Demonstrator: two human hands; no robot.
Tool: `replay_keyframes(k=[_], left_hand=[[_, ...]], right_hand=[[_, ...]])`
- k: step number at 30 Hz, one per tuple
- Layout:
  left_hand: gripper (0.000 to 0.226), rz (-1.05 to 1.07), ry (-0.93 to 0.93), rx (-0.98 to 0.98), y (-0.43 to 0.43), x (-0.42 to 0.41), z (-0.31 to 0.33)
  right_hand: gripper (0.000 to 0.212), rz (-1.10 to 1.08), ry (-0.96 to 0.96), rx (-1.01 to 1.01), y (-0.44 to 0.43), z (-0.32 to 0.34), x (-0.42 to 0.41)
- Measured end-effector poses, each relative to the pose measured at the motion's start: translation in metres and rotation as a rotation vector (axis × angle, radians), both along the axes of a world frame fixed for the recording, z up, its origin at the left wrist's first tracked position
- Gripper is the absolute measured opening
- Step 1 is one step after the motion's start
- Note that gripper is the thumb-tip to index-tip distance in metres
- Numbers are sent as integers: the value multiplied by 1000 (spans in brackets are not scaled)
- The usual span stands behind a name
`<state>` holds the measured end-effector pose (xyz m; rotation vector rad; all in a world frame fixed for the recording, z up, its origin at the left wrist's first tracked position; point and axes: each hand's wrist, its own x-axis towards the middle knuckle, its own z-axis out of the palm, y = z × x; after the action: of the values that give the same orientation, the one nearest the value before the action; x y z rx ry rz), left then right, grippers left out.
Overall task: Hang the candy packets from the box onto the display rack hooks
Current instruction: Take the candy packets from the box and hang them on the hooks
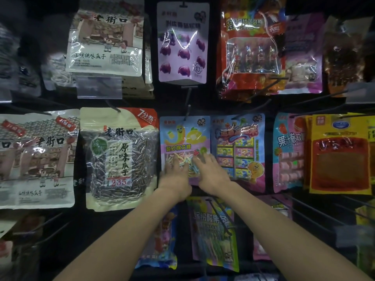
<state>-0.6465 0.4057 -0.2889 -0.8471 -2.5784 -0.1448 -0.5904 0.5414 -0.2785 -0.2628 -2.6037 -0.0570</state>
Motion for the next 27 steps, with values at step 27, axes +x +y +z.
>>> replay_keyframes(k=[27], left_hand=[[93, -177, 151, 70, -148, 189, -17]], right_hand=[[86, 208, 139, -178, -88, -14, 252]])
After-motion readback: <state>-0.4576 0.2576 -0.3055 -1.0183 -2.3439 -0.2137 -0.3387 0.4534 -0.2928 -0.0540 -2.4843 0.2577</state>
